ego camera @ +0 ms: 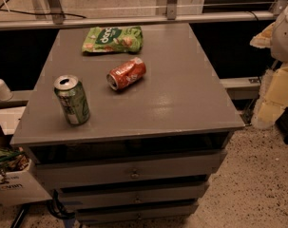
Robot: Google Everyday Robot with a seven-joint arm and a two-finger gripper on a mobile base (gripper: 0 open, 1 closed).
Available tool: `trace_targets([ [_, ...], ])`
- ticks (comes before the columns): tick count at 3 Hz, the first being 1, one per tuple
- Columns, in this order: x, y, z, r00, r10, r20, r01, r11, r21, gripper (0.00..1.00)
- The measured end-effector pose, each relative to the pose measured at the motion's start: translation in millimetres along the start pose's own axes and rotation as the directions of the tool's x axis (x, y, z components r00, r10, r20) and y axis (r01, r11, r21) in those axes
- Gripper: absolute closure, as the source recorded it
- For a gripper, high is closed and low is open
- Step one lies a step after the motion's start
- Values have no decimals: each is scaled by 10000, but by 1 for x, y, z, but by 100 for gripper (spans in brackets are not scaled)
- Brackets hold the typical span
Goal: Pick coke can
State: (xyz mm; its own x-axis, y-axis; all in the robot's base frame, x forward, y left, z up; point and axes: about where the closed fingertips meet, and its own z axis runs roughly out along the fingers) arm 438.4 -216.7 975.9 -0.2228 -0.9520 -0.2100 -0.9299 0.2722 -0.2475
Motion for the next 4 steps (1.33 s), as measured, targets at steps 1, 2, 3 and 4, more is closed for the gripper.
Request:
trace_targets([
  [1, 0, -1, 9, 9993, 82, 352, -87, 9999, 147, 0],
  [2, 2, -8, 30, 9959, 19, 901, -42, 9997, 256, 0],
  [3, -11, -29, 50, 9831, -278, 1811, 210, 9990, 394, 0],
  [4, -38, -60, 75, 9579, -862, 2738, 742, 9958, 539, 0],
])
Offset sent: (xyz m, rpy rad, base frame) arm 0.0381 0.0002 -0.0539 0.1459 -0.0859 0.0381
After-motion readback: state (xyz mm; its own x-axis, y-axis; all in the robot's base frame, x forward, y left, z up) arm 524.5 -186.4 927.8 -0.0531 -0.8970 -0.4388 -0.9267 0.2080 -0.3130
